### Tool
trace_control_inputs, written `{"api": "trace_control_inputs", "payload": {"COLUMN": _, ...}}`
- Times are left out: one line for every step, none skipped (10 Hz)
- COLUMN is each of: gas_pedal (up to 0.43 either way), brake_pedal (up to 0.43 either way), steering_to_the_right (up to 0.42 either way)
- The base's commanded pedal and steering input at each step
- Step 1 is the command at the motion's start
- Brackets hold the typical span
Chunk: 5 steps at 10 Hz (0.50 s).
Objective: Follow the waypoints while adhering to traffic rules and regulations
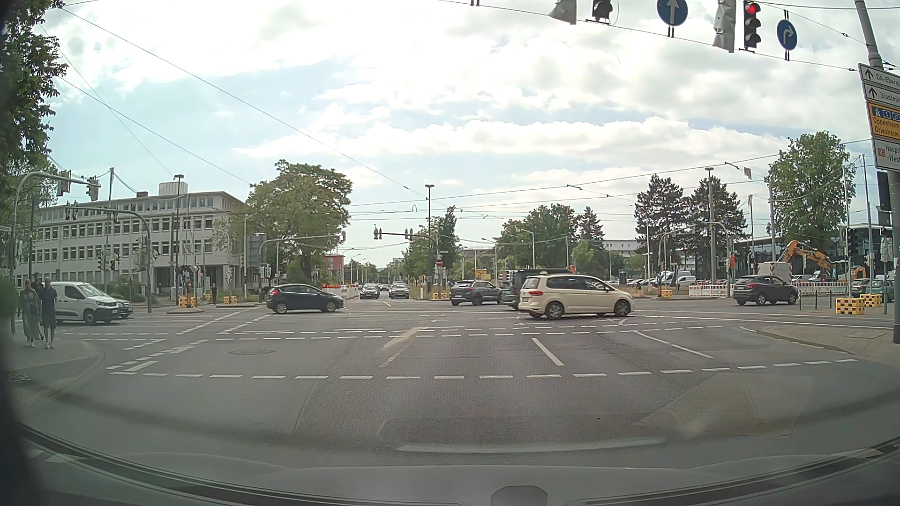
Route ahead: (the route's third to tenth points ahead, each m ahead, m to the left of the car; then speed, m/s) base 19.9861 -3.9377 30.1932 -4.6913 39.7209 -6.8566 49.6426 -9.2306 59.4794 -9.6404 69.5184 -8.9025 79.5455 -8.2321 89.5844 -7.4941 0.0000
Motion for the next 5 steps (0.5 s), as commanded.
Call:
{"api": "trace_control_inputs", "payload": {"gas_pedal": 0.000, "brake_pedal": 0.268, "steering_to_the_right": 0.020}}
{"api": "trace_control_inputs", "payload": {"gas_pedal": 0.000, "brake_pedal": 0.268, "steering_to_the_right": 0.020}}
{"api": "trace_control_inputs", "payload": {"gas_pedal": 0.000, "brake_pedal": 0.268, "steering_to_the_right": 0.021}}
{"api": "trace_control_inputs", "payload": {"gas_pedal": 0.000, "brake_pedal": 0.268, "steering_to_the_right": 0.020}}
{"api": "trace_control_inputs", "payload": {"gas_pedal": 0.000, "brake_pedal": 0.262, "steering_to_the_right": 0.020}}
